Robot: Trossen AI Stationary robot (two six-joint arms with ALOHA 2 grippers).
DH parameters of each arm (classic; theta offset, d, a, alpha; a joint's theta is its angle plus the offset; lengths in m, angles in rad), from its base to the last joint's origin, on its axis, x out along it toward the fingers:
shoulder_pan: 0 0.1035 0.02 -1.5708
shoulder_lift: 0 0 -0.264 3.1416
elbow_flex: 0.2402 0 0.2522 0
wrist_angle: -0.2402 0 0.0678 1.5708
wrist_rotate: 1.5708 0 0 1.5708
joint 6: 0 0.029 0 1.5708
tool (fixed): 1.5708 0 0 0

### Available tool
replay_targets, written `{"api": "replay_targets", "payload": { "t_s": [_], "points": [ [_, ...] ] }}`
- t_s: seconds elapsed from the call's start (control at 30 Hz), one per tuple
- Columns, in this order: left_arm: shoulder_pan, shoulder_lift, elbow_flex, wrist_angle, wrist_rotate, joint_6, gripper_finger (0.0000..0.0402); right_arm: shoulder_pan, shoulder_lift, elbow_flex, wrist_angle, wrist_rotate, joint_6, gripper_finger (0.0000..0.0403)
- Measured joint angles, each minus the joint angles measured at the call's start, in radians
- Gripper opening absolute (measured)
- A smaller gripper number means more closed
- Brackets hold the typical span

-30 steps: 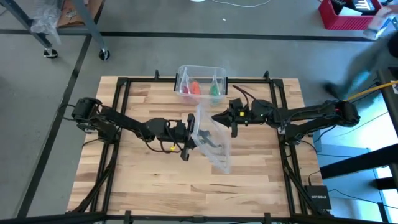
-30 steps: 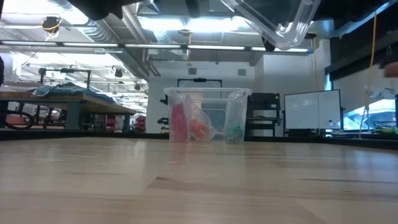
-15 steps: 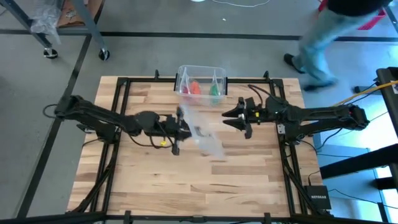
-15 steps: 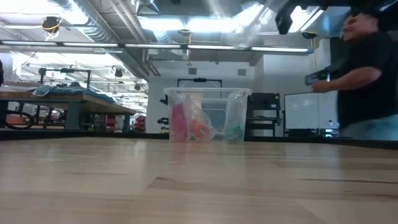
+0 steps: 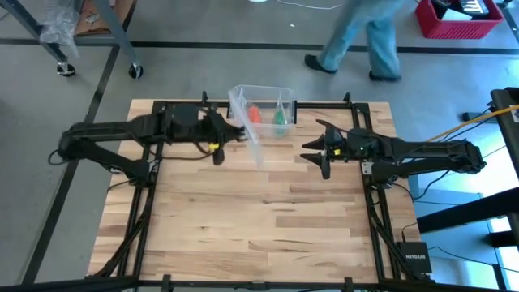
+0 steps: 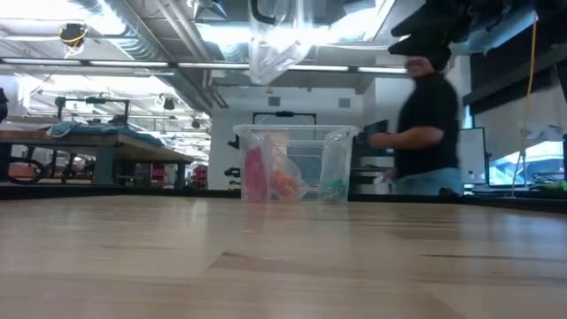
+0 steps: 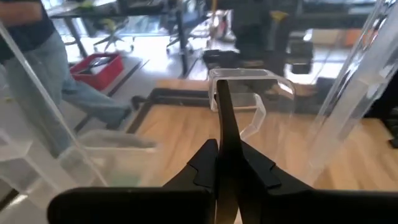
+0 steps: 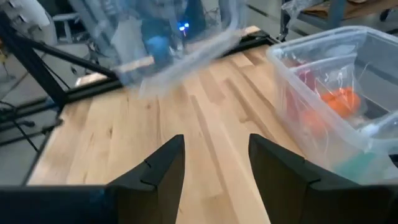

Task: Roll bandage
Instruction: Close the transparent bin

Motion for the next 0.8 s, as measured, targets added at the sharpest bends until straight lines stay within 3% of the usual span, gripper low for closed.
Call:
{"api": "replay_targets", "payload": {
  "t_s": [0.13, 0.27, 0.47, 0.67, 0.8],
  "points": [
    [0.069, 0.01, 0.11, -0.155, 0.0, 0.061, 0.0021, 0.0, 0.0, -0.026, 0.004, 0.017, -0.015, 0.0182],
    [0.145, 0.029, 0.146, -0.188, 0.002, 0.079, 0.0021, -0.017, 0.0, -0.058, 0.04, 0.046, -0.02, 0.0182],
    [0.204, 0.087, 0.177, -0.233, 0.02, 0.142, 0.0021, -0.122, 0.0, -0.14, 0.195, 0.054, -0.017, 0.0182],
    [0.264, 0.156, 0.237, -0.325, 0.017, 0.243, 0.0023, -0.252, 0.001, -0.198, 0.239, 0.156, -0.062, 0.0182],
    [0.294, 0.207, 0.254, -0.332, 0.015, 0.342, 0.0022, -0.35, 0.058, -0.287, 0.488, 0.242, -0.105, 0.0182]
  ]
}}
